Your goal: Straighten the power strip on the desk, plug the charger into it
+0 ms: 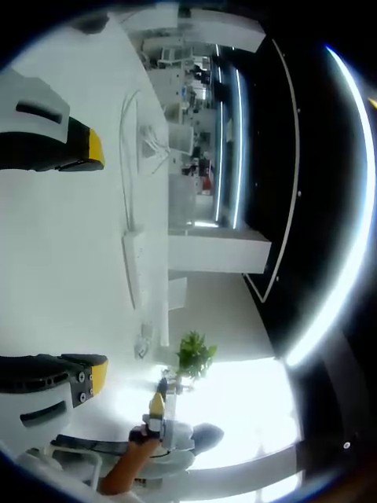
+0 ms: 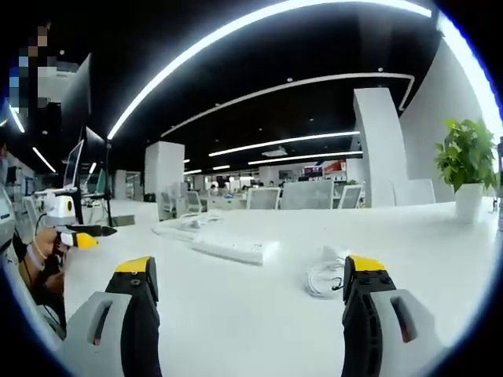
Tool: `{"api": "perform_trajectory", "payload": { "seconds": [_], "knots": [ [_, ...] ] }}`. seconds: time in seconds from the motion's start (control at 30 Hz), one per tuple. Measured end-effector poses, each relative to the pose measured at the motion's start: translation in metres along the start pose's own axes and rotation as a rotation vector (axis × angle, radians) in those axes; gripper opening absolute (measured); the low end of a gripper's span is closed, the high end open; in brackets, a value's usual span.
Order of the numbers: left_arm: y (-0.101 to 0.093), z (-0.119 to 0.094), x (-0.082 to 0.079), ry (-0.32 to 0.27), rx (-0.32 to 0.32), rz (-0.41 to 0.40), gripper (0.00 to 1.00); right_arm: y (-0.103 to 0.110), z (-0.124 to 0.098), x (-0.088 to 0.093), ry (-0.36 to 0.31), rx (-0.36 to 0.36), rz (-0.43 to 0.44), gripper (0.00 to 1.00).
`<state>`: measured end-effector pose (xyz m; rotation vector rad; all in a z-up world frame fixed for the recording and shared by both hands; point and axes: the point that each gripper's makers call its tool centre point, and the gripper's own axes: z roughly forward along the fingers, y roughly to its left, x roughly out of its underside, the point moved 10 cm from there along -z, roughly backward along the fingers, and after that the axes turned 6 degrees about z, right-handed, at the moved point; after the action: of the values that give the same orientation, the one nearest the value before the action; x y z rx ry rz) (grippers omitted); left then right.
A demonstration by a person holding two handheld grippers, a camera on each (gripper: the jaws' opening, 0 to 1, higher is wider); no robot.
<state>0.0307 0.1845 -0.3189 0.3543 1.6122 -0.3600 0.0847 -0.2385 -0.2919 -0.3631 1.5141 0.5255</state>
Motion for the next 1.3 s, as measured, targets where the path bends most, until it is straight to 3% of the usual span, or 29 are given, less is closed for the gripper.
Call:
{"api": "perform_trajectory", "payload": {
  "seconds": [0.83, 1.3],
  "knots": [
    [-0.002, 0.000, -0.001, -0.001, 0.005, 0.006, 0.99, 0.000, -0.009, 0.006, 0.007, 0.037, 0.007, 0.97],
    [-0.002, -0.001, 0.000, 0.000, 0.000, 0.006, 0.99, -0.012, -0.003, -0.013, -0.004, 0.059, -0.031, 0.97]
  ]
}}
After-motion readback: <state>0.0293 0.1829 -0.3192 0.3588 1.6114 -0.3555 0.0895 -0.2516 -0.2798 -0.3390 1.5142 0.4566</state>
